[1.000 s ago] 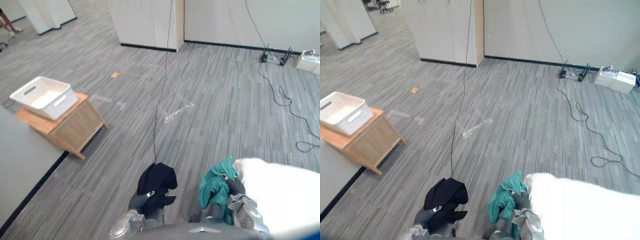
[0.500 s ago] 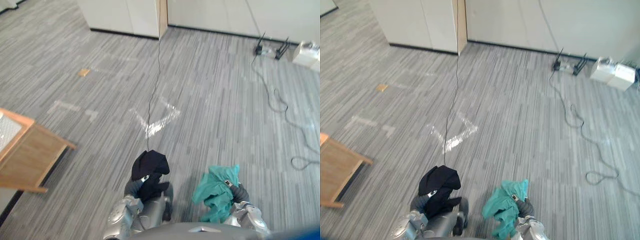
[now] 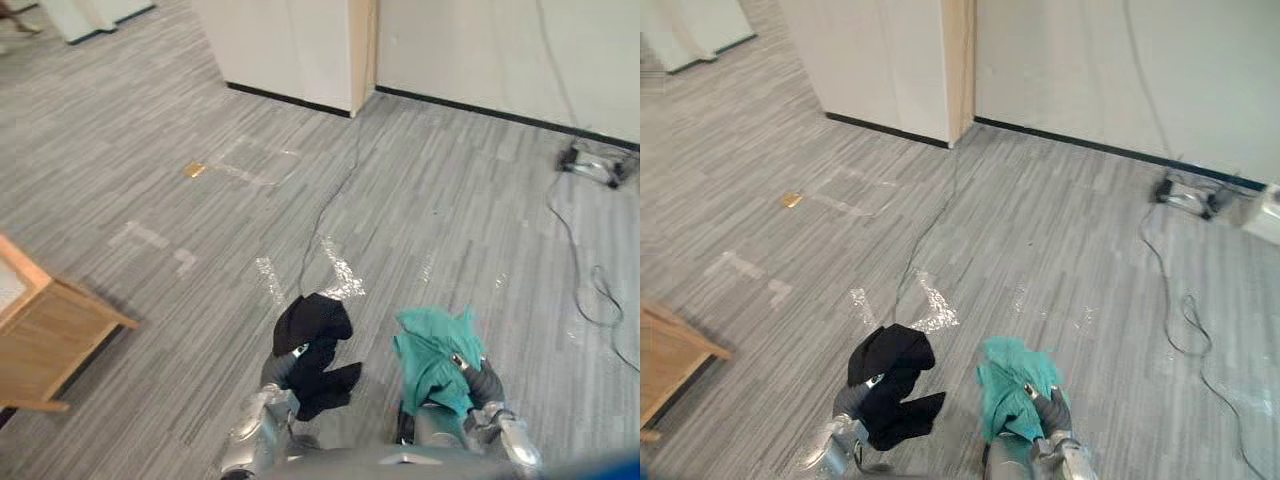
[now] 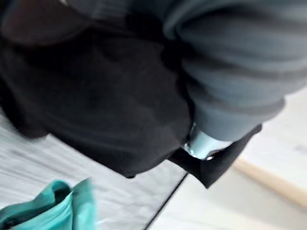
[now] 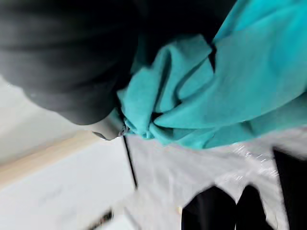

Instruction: Tidy the bed and pick cloth on bed and put in laundry

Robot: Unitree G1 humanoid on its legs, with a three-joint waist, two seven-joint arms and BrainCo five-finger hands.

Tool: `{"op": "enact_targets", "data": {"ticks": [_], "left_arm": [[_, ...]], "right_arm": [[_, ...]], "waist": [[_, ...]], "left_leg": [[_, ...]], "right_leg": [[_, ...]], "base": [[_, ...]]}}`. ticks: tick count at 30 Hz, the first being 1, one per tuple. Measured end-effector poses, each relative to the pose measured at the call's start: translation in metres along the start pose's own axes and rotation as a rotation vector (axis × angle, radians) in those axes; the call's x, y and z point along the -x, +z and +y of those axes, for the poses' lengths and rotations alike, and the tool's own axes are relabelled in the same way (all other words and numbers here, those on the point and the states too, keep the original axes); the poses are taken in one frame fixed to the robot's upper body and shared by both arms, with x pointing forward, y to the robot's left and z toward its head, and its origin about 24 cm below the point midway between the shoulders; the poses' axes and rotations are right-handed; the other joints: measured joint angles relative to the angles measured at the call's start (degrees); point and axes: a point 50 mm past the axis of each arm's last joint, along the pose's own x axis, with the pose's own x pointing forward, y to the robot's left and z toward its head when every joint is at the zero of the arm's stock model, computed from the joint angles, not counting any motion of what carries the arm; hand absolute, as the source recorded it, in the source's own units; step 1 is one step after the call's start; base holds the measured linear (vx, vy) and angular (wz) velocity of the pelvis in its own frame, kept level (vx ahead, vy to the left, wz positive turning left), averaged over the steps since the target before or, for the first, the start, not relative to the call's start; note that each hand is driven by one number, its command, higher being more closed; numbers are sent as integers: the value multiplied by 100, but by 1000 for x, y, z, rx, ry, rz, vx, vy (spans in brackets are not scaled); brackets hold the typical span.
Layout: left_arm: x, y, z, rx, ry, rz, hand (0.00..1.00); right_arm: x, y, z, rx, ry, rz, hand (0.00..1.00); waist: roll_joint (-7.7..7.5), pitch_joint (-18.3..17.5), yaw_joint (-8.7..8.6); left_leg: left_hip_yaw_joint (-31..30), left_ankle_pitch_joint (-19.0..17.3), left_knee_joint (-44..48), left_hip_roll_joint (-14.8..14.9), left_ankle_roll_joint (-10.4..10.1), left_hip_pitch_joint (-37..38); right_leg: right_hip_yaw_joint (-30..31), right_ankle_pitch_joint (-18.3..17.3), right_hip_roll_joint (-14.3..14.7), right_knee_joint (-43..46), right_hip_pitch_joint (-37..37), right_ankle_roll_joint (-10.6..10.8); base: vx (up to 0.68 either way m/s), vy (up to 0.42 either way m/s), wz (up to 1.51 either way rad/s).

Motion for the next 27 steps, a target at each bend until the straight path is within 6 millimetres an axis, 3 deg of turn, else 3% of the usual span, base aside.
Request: {"op": "enact_targets", "data": {"ticks": [1, 3, 5, 6, 8, 9, 10, 11, 12, 13, 14, 15, 16, 18, 19, 21, 22, 24, 25, 27], "left_arm": [[2, -1, 2, 7, 8, 0, 100], [13, -13, 6, 83, 47, 19, 100], [26, -24, 15, 106, 64, 56, 100], [30, -24, 18, 105, 62, 59, 100], [31, -25, 18, 104, 38, 62, 100], [30, -25, 17, 106, 33, 61, 100], [29, -22, 17, 103, 19, 54, 100], [28, -21, 17, 102, 9, 52, 100], [26, -19, 15, 105, -6, 44, 100], [25, -19, 14, 105, -10, 42, 100], [26, -18, 17, 98, -9, 45, 100], [27, -16, 20, 86, -5, 44, 100], [23, -12, 20, 75, -12, 36, 100], [20, -9, 20, 68, -15, 34, 100], [17, -6, 21, 60, -20, 29, 100], [20, -8, 22, 60, -15, 35, 100], [27, -17, 28, 66, 13, 70, 100], [31, -24, 29, 74, 27, 96, 100], [32, -24, 32, 52, 27, 103, 100], [29, -21, 31, 2, 2, 116, 100]], "right_arm": [[-1, 0, 3, -3, 6, -1, 100], [-14, 5, 13, 21, 43, 23, 100], [-14, -1, 18, 16, 63, 70, 100], [-15, -5, 20, 18, 69, 92, 100], [-24, -7, 16, 45, 67, 151, 100], [-27, -6, 15, 51, 66, 160, 100], [-31, -4, 13, 65, 58, 168, 100], [-32, -2, 10, 78, 47, 166, 100], [-31, -1, 5, 81, 25, 162, 100], [-31, -1, 4, 83, 18, 164, 100], [-32, -5, 4, 84, 9, 182, 100], [-33, -8, 8, 82, 17, 193, 100], [-39, -4, 13, 95, 43, 180, 100], [-43, -3, 16, 103, 53, 182, 100], [-49, -2, 19, 109, 58, 189, 100], [-48, -3, 17, 114, 55, 190, 100], [-47, -6, 16, 108, 38, 201, 100], [-45, -8, 15, 114, 34, 208, 100], [-44, -10, 18, 118, 42, 212, 100], [-38, -16, 17, 118, 34, 233, 100]], "waist": [[-44, -58, 7], [65, -100, 83], [140, -140, 139], [117, -134, 170], [97, -128, 420], [88, -118, 447], [56, -97, 431], [53, -86, 398], [61, -74, 354], [76, -72, 358], [-4, -56, 450], [-90, -88, 508], [-164, -98, 514], [-151, -75, 454], [-106, 77, 560], [62, -1, 627], [115, -162, 644], [52, -206, 638], [-14, -226, 600], [-76, -169, 571]], "left_leg": [[-77, 4, 21, 7, -6, -18], [-513, -79, 2262, 130, -161, -920], [-178, -36, 3415, 192, -236, -1402], [54, -88, 3607, 164, -149, -1537], [805, -406, 3153, -207, -19, -1707], [966, -456, 2853, -335, -10, -1715], [1353, -464, 1967, -672, 23, -1753], [1668, -292, 1311, -890, 164, -1813], [2119, 359, 291, -1159, 398, -1810], [2255, 687, -84, -1226, 439, -1796], [2611, 1254, -703, -1386, 1125, -1606], [2547, 1312, -1016, -1612, 1040, -1477], [2471, 1238, -814, -1677, 1067, -1638], [2560, 1190, -313, -1635, 1148, -1939], [2939, 900, 339, -1515, 1159, -2138], [2962, 1024, -162, -1463, 1153, -1843], [2802, 517, -573, -1701, 1404, -1388], [2726, 453, -807, -1856, 1354, -1143], [2464, 449, -936, -2024, 1360, -920], [2118, 440, -1072, -2094, 1353, -602]], "right_leg": [[-43, -234, 21, -90, 79, -82], [-440, -420, 351, -445, 528, -112], [-711, -397, 563, -1005, 1066, -122], [-813, -362, 594, -1244, 1286, -150], [-979, -124, 499, -1742, 1793, -216], [-1010, -113, 440, -1799, 1866, -203], [-1213, -103, 274, -1875, 2041, -179], [-1421, -98, 179, -1919, 2174, -169], [-1677, -89, 124, -1975, 2385, -86], [-1753, -85, 134, -2004, 2464, -16], [-1801, -88, 146, -2162, 2745, 94], [-1798, 24, 96, -2394, 2857, 277], [-1780, 244, 152, -2674, 2935, 336], [-1766, 508, 200, -2842, 2983, 485], [-1584, 976, 183, -2833, 3267, 731], [-1479, 1042, 230, -2623, 3329, 786], [-1408, 950, 73, -1929, 3288, 807], [-1198, 997, -253, -872, 2949, 855], [-963, 1235, -603, 651, 2342, 834], [-813, 1090, -747, 1898, 1767, 613]], "base": [[275, -339, 95], [256, -289, 61], [279, -170, 55], [344, -169, 67], [338, -102, 27], [329, 7, 34], [342, 39, 74], [403, 62, 123], [270, 47, 106], [331, 96, 97], [337, 97, 73], [478, 121, 89], [356, 64, 80], [274, 70, 69], [213, 135, 53], [148, 128, 34], [236, 102, 39], [261, 80, 44], [259, 47, 47], [334, 45, 78]]}}
